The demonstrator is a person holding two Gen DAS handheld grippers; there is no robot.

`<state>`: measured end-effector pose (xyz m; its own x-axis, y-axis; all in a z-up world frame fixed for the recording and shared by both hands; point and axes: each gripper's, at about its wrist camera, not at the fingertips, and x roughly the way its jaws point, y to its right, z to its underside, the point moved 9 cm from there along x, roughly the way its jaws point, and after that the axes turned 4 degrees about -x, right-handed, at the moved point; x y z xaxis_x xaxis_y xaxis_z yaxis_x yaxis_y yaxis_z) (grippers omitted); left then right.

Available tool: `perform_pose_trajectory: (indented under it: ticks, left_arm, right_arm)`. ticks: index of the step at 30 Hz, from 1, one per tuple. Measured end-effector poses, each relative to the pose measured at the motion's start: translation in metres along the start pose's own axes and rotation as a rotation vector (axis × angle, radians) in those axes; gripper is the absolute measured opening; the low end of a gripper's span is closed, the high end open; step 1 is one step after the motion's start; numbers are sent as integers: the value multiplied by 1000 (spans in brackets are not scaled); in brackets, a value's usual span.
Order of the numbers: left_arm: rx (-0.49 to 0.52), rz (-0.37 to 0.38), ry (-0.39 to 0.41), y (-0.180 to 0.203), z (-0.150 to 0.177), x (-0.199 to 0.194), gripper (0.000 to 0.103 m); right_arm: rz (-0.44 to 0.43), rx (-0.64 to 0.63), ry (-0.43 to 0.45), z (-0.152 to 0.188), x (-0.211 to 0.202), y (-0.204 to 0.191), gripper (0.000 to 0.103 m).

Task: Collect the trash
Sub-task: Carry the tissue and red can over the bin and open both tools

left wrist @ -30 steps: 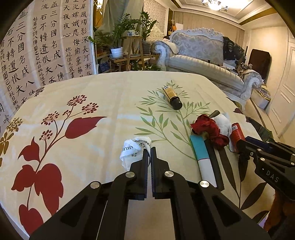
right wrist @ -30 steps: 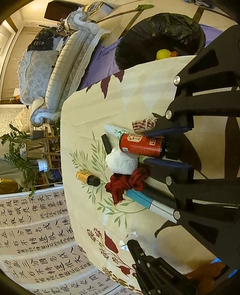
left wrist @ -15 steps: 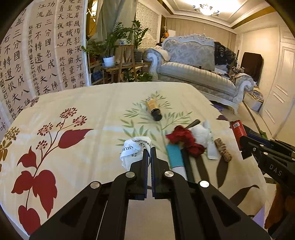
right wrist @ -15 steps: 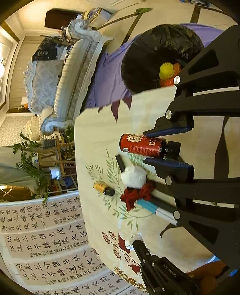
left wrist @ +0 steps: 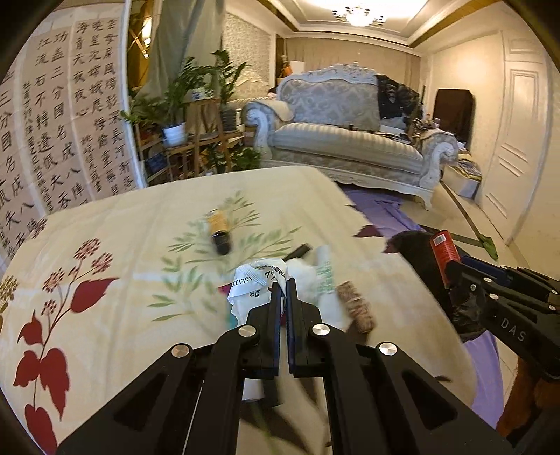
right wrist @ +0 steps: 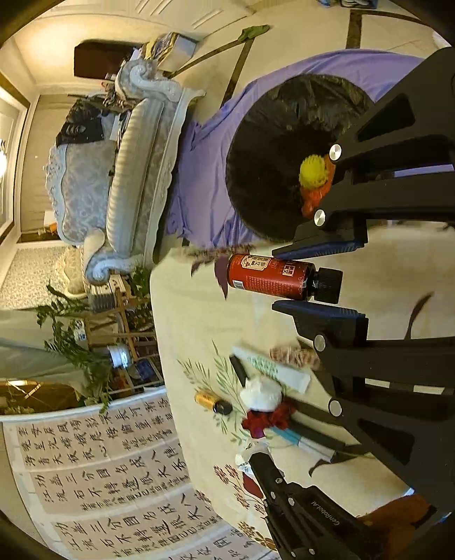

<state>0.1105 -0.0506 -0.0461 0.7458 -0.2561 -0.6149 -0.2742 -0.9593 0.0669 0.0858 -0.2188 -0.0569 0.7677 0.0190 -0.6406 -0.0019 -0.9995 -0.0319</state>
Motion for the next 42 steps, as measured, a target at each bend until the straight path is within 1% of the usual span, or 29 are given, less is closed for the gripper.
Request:
perform_pose_trajectory:
  ticks: [4,11,17,22,34,35,37,38,39,42]
  left_arm:
    - [35,32,4,30,-5,5,3]
    - [105,113,5,93,-14,22,3]
    - [160,159,17,138,-21,40,3]
    - [182,177,13,158,-27,56,3]
    - [226,206,-37,195,-31,99,3]
    - [229,211,-43,196,-29,100,5]
    - [236,214,-57,197,-26,104,23]
    - [234,212,-54,196,-26,104,45]
    - [225,203,-39,194,-26,103,53]
    - [215,200,-37,188,-26,102,55]
  right_arm:
    - [34,32,8,2,-4,30,23]
    - [103,82,6,6,-4,81,23]
    - [143,119,1,12,3,113,23]
    - [163,141,-9,16,12,131,23]
    - [193,191,-29,19,36,162,24]
    - [195,194,-29,19,37,163,25]
    - [199,203,-26,19,37,165,29]
    - [202,204,-25,19,37,166,37]
    - [211,206,-20,19,36,168,39]
    - [231,209,-15,20,33,171,41]
